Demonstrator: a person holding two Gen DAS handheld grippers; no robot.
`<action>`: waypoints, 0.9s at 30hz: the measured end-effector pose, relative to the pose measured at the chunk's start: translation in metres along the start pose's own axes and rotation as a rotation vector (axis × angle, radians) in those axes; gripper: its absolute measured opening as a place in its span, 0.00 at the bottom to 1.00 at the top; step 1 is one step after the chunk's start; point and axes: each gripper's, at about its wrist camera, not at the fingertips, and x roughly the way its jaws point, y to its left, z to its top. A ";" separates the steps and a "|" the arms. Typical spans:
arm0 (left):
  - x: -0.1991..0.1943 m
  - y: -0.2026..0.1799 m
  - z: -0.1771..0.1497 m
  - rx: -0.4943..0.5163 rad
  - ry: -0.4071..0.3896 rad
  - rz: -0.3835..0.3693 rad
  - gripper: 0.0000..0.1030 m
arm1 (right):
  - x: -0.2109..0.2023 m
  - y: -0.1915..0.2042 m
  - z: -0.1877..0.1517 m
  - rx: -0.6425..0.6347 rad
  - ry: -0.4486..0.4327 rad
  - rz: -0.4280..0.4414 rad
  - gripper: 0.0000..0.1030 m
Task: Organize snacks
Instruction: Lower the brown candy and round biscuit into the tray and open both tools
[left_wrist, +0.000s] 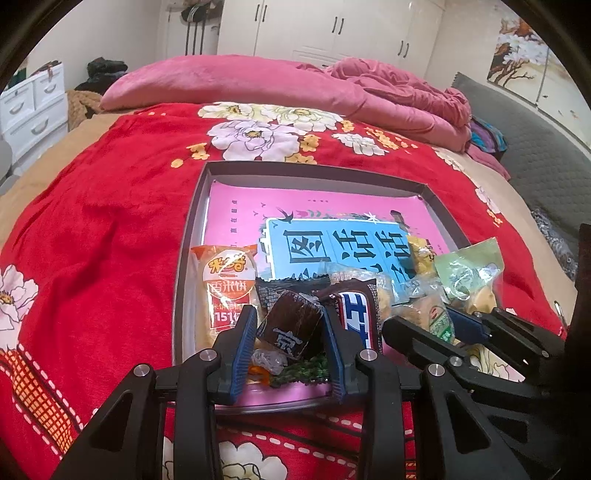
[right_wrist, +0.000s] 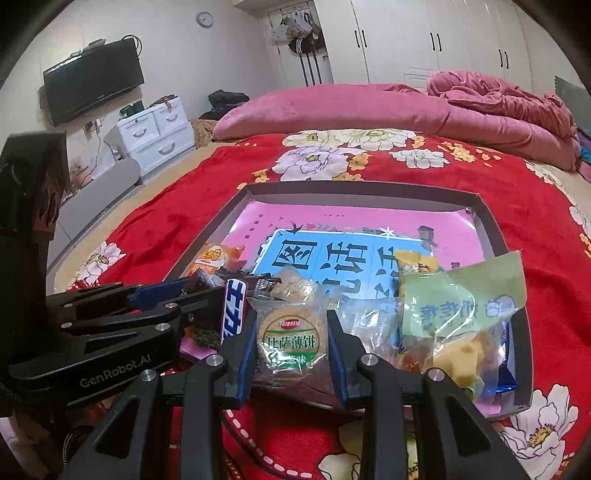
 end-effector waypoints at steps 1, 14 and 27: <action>0.000 0.000 0.000 0.000 0.000 0.001 0.36 | 0.001 0.001 0.000 -0.003 0.001 -0.002 0.33; 0.001 0.001 0.000 -0.005 0.006 0.001 0.36 | 0.004 0.003 -0.002 -0.018 0.011 -0.008 0.33; 0.001 0.003 0.000 -0.013 0.014 -0.013 0.36 | 0.002 0.008 -0.006 -0.088 0.013 -0.056 0.37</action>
